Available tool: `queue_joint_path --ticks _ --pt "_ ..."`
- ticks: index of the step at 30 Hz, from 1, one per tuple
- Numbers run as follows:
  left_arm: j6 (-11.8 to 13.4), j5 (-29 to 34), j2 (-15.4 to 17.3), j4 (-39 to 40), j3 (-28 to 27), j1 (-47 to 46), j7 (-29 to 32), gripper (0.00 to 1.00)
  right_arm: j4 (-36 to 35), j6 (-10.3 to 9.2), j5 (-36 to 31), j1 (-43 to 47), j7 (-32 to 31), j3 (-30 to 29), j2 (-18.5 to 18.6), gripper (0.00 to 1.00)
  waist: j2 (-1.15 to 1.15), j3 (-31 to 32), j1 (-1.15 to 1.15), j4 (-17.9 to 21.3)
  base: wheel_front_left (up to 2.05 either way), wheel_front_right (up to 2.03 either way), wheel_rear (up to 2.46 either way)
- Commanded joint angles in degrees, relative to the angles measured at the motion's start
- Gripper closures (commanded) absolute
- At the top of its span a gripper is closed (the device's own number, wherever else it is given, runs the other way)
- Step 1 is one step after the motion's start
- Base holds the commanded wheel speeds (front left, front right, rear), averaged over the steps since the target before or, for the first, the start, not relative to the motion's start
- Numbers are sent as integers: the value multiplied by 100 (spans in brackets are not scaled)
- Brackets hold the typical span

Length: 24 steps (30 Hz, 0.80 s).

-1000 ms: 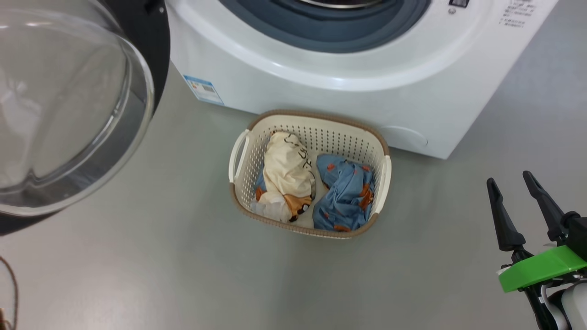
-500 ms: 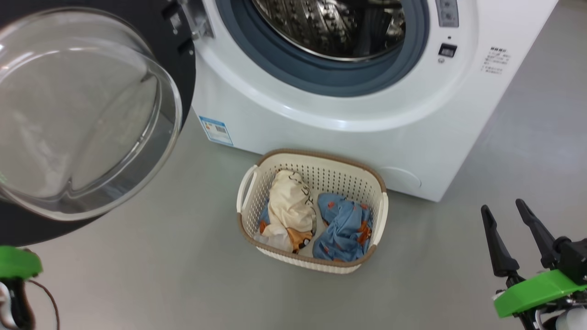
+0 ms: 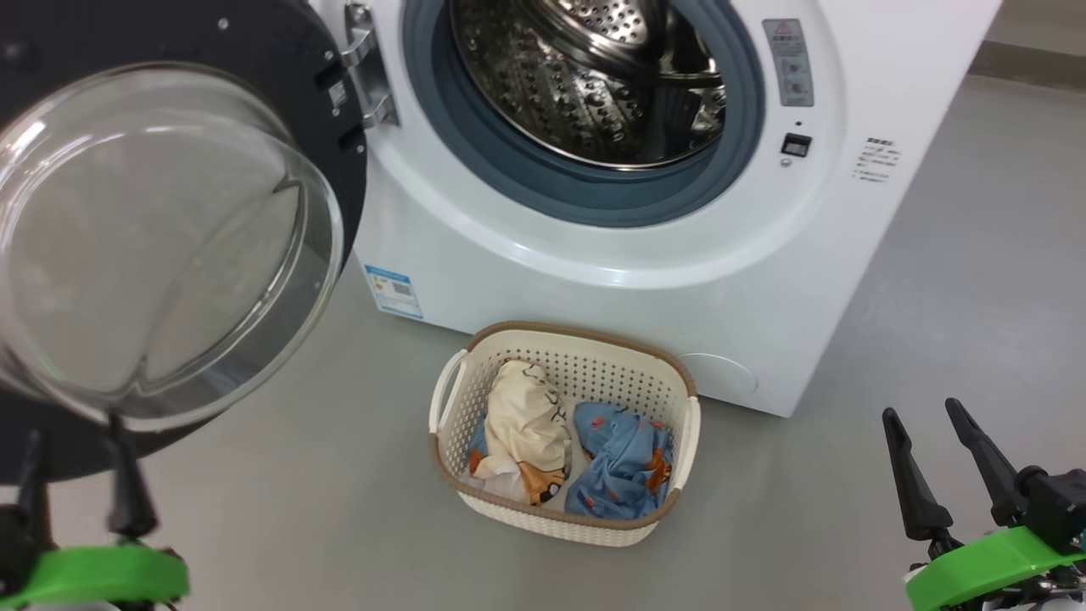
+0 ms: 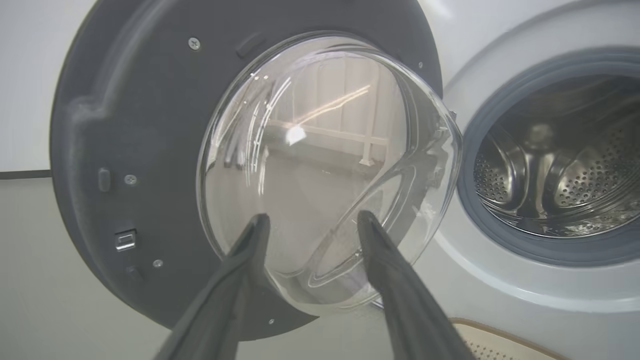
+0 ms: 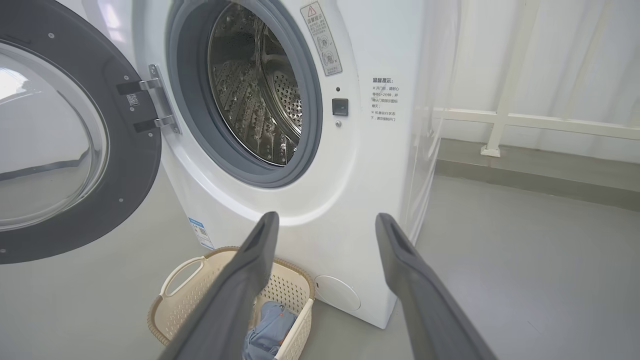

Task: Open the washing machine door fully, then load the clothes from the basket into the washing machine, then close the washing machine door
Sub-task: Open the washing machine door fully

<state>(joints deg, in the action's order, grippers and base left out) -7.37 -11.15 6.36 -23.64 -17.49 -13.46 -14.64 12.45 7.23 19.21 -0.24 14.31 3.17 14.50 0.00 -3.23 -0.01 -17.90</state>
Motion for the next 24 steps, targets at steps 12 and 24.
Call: queue_joint_path --ticks 12,24 --pt "-11 -551 397 726 830 555 -36 0 -189 25 -10 116 69 -67 61 0 0 186 1 684 0 0 0" --pt "-12 -888 553 786 1374 764 -36 0 -243 25 -37 229 69 -174 79 0 0 253 1 1600 0 0 0"
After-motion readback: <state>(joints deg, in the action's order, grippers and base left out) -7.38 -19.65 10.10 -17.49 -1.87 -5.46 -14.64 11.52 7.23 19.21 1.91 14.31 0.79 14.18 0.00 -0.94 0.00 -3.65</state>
